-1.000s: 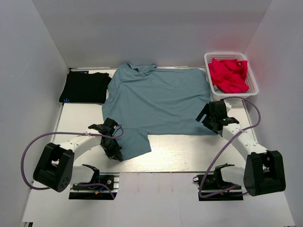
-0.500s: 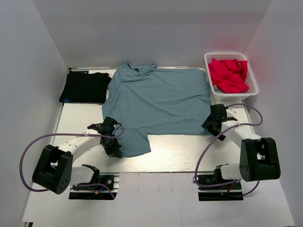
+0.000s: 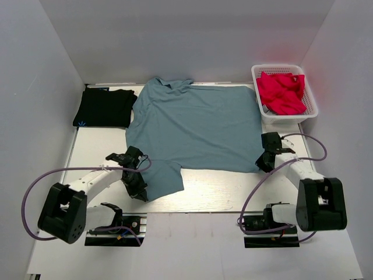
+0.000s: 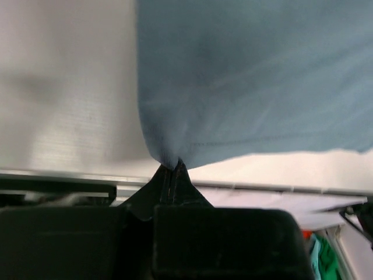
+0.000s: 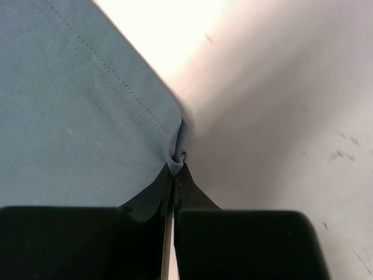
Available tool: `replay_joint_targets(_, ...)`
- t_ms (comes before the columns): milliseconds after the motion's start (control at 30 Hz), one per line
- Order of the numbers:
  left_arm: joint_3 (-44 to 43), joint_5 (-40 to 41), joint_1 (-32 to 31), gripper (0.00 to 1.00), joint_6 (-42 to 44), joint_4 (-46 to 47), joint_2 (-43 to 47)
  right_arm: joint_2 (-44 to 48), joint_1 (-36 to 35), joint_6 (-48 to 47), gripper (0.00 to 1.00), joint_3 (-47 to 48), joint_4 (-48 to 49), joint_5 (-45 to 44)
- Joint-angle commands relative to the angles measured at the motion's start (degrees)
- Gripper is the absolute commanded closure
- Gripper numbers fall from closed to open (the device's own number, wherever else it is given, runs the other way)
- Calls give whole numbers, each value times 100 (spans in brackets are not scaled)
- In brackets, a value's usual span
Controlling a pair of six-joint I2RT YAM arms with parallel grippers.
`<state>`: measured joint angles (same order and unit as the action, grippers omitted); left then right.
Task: Fold and stack the t-shirts
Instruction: Grap the side of the flattened tshirt closest away from the robot with both arms, then fold the flattened tshirt in 1/3 of the way
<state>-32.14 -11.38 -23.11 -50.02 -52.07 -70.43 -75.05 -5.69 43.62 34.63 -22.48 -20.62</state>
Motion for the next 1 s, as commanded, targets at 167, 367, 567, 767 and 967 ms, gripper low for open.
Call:
replay_joint_targets(167,50,-716,-27,100,211,-839,864,1246,-37,120,100,-431,-1959,435)
replay_joint_targets(367,-72,-717,-79,100,282,-867,1084,1589,-28,138,100,-230,-2155,464)
replay_joint_targets(567,-863,-463,-79,100,449,65,848,1441,-72,-274,100,69,-1621,814)
replay_joint_targets(767,-1768,-181,79,100,511,838,286,808,-142,-494,100,728,-1470,788)
replay_joint_targets(967,-2682,636,79,100,563,1138,-391,263,-142,-687,100,1562,-1417,647)
